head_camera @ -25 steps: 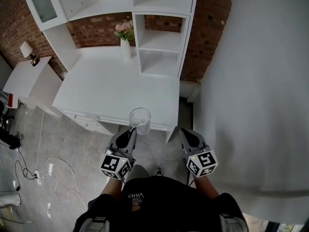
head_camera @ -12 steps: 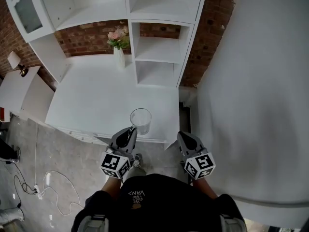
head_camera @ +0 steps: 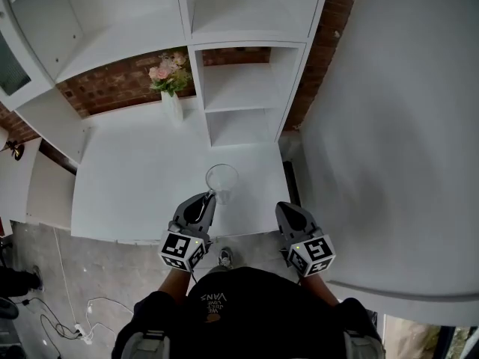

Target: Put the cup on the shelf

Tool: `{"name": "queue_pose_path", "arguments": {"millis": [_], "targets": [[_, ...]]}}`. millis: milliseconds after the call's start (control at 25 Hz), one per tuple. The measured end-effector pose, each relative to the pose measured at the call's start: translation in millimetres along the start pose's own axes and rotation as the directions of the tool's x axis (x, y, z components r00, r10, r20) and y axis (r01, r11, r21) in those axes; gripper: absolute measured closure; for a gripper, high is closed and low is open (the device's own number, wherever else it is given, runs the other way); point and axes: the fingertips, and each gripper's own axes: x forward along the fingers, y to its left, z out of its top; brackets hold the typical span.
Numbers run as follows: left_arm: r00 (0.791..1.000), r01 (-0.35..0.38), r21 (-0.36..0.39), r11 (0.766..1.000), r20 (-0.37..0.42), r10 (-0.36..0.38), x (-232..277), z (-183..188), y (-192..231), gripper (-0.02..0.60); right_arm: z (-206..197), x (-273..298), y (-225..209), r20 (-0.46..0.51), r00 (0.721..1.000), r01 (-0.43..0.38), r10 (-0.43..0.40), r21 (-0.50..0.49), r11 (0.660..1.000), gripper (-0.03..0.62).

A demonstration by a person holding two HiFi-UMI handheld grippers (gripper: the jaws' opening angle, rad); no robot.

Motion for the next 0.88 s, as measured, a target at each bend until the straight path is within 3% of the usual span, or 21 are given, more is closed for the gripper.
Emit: {"name": "queue_pose_path", "arguments": {"millis": [440, 680, 880], "targets": [[0.992, 0.120, 0.037, 0.992, -0.033, -0.119, 58, -8, 54, 0.552, -7, 25, 1, -0.001, 0.989, 0.146, -0.146, 0.061, 0.987, 0.594], [0.991, 0.129, 0.027, 0.991, -0.050, -0.127, 99, -23, 64, 0.552, -13, 35, -16, -0.022, 0.987, 0.162, -0.161, 0.053, 0.985, 0.594], [0.991, 0.118, 0.033, 0.992, -0.071, -0.116, 135, -34, 72, 0.552, -14, 53, -32, -0.034, 0.992, 0.123, -0.122, 0.056, 0.991, 0.594]]}}
